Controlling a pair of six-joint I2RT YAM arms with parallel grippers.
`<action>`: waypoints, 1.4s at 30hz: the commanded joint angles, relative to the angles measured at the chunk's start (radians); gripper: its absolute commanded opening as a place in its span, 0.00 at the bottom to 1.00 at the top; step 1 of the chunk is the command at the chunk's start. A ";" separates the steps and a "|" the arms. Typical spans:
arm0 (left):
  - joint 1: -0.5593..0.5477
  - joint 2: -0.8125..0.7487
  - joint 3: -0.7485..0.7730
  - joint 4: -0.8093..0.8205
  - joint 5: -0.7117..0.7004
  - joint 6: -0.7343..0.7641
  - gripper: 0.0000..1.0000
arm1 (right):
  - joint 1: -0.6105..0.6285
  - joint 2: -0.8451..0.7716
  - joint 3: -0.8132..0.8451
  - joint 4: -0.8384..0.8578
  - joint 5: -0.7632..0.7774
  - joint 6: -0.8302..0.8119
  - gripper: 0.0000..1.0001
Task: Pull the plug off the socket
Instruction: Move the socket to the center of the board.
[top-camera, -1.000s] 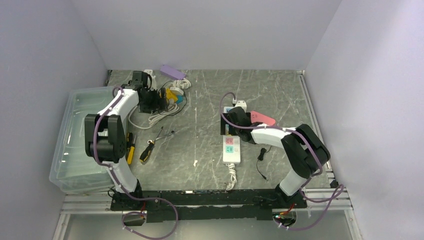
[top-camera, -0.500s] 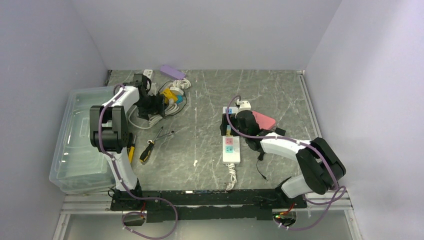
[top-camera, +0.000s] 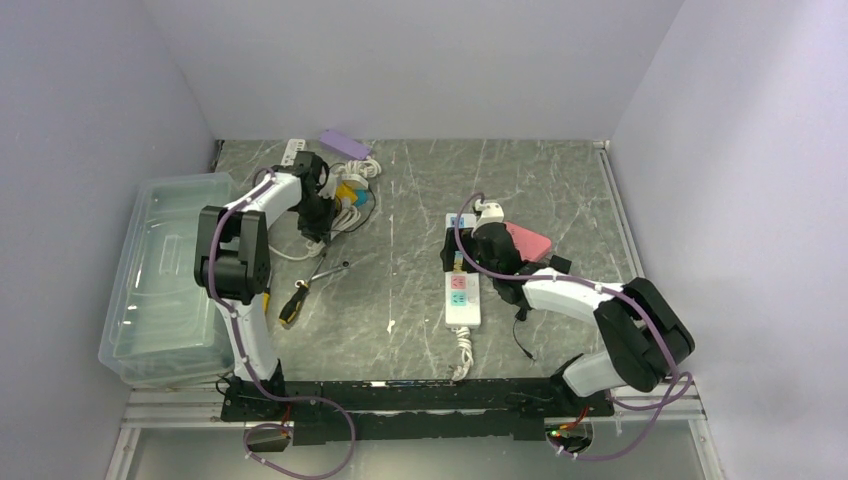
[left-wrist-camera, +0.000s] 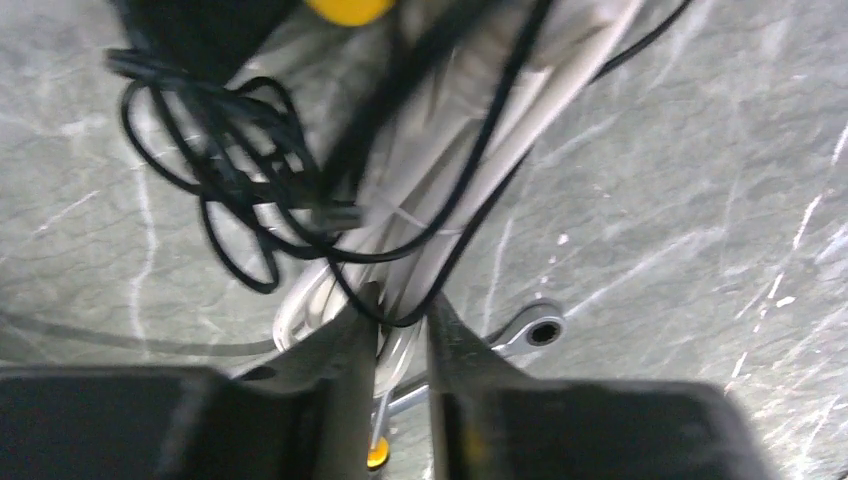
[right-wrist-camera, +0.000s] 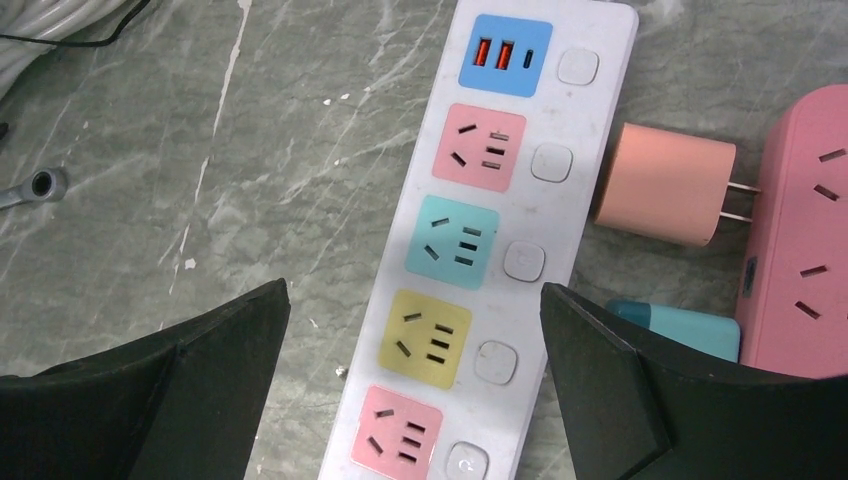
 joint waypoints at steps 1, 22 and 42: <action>-0.072 -0.012 0.019 -0.002 0.017 0.025 0.17 | -0.002 -0.049 -0.015 0.062 0.022 -0.011 1.00; -0.531 -0.256 -0.176 0.112 0.231 -0.108 0.00 | -0.005 -0.142 -0.086 0.119 0.115 -0.009 1.00; -0.629 -0.805 -0.572 0.089 0.167 -0.538 0.79 | -0.077 -0.170 -0.185 0.423 -0.483 -0.050 1.00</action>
